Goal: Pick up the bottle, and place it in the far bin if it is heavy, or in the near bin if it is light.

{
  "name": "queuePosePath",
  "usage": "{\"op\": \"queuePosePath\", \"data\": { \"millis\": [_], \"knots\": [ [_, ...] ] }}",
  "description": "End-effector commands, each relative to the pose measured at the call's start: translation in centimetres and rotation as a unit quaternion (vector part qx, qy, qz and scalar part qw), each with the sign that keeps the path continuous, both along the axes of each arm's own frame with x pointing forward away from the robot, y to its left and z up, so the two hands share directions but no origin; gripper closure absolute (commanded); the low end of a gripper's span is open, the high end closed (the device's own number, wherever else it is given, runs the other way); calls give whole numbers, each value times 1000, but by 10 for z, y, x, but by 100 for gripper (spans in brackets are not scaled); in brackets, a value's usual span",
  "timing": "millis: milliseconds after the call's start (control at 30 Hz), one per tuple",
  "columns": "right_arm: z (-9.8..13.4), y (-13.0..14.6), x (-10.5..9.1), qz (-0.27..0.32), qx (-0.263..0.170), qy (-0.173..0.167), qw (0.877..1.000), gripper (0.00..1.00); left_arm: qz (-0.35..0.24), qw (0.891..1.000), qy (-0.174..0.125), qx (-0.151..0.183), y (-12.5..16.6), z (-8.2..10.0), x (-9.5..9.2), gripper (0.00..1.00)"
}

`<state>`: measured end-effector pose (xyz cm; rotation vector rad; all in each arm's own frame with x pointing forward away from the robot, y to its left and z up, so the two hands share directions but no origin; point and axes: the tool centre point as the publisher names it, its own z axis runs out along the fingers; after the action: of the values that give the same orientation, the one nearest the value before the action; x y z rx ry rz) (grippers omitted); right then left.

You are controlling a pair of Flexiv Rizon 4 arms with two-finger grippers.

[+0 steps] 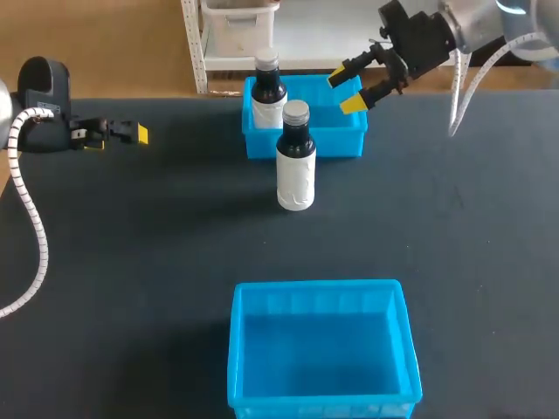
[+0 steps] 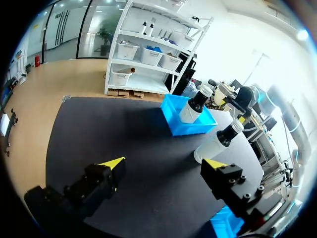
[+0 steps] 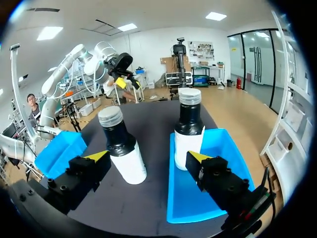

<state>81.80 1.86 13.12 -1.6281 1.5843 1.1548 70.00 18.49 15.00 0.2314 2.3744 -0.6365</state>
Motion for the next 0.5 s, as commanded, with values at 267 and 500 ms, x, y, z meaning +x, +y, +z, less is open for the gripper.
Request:
{"op": "queuePosePath", "data": {
  "millis": [267,500],
  "knots": [
    [0,1,-11,-46,-1,-39,998,0,0,1000,0,0,0,0,0,0],
    [5,-4,-23,-73,-11,-49,996,0,0,1000,0,0,0,0,0,0]
  ]
}}
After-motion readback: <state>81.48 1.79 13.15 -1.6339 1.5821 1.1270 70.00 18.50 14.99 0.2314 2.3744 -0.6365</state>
